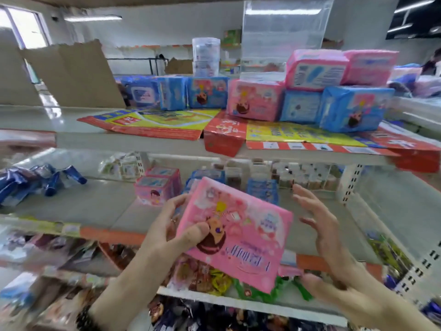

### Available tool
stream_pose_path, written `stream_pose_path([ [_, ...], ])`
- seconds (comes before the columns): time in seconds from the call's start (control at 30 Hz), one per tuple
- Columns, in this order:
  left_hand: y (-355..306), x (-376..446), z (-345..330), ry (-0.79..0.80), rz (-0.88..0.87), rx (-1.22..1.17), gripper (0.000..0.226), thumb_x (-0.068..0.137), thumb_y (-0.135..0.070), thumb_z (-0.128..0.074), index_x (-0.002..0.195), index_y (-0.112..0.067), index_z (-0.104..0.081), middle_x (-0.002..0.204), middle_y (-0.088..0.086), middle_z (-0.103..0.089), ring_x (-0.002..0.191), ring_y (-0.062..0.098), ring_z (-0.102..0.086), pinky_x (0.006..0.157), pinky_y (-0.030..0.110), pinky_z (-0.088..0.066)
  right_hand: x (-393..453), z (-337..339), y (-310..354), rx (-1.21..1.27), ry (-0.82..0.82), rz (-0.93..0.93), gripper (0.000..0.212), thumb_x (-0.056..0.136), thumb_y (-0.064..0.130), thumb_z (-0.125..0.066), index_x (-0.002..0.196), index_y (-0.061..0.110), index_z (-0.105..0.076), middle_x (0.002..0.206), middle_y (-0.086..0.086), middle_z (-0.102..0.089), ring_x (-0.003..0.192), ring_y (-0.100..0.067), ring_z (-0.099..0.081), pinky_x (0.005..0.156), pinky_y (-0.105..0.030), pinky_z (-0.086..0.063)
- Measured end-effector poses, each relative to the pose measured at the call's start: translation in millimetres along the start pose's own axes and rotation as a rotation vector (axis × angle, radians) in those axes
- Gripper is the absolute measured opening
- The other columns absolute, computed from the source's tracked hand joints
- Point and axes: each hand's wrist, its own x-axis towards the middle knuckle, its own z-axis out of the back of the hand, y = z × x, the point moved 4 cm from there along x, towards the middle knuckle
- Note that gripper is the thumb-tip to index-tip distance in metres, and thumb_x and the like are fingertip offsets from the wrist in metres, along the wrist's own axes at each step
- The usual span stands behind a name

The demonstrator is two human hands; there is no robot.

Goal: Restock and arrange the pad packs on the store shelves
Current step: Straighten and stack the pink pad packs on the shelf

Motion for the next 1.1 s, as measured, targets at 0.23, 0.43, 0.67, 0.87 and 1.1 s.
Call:
stream_pose_path([
  [0.23, 3.4, -9.6, -11.6, 0.165, -0.166, 0.348, 0.089, 0.063, -0.038, -0.086, 0.137, -0.043, -0.035, 0.131, -0.013, -0.048, 0.101, 0.02, -0.072, 0.082, 0.033, -0.06, -2.9, -21.2, 44.1, -0.044, 0.357, -0.14, 0.088, 0.08, 0.059, -0.07, 0.148, 0.051, -0.014, 0.159, 0.025, -0.02, 0.148, 0.002, -0.019, 0.118, -0.03, -0.02],
  [0.43, -0.3, -12.0, -14.1, 0.325, -0.412, 0.671, 0.1, 0.066, -0.042, -0.09, 0.138, -0.043, -0.02, 0.128, -0.018, -0.042, 0.097, 0.01, -0.064, 0.081, 0.018, -0.051, 14.9, -61.2, 50.8, -0.139, 0.693, -0.268, 0.1, 0.071, 0.048, -0.084, 0.146, 0.058, -0.019, 0.138, 0.026, -0.049, 0.122, 0.002, -0.054, 0.102, -0.029, -0.049],
  [0.67, 36.8, -15.3, 87.6, 0.212, -0.192, 0.515, 0.104, 0.061, -0.068, -0.083, 0.14, -0.045, -0.021, 0.136, -0.024, -0.048, 0.125, 0.005, -0.056, 0.106, 0.037, -0.045, 26.6, -136.0, 45.7, 0.138, 0.592, -0.369, 0.096, 0.078, 0.025, -0.085, 0.152, 0.04, -0.026, 0.138, 0.019, -0.056, 0.125, -0.008, -0.059, 0.101, -0.036, -0.052],
  [0.87, 87.5, -25.6, 197.0, 0.025, 0.013, 0.223, 0.102, 0.047, -0.074, -0.086, 0.131, -0.056, -0.03, 0.132, -0.016, -0.059, 0.119, 0.014, -0.064, 0.095, 0.034, -0.054, 57.9, -201.3, 37.3, 0.51, 0.209, -0.467, 0.076, 0.076, 0.01, -0.075, 0.141, 0.028, -0.04, 0.126, 0.0, -0.068, 0.113, -0.025, -0.068, 0.086, -0.036, -0.059],
  [1.1, 77.8, 0.4, 248.3, 0.031, 0.03, 0.232, 0.074, 0.065, -0.066, -0.081, 0.127, -0.035, -0.055, 0.116, -0.01, -0.073, 0.109, 0.011, -0.069, 0.099, 0.042, -0.052, 79.5, -289.7, 44.3, 0.465, 0.079, -0.507, 0.059, 0.08, 0.024, -0.073, 0.133, 0.027, -0.048, 0.117, 0.016, -0.071, 0.109, -0.002, -0.067, 0.083, -0.012, -0.051],
])
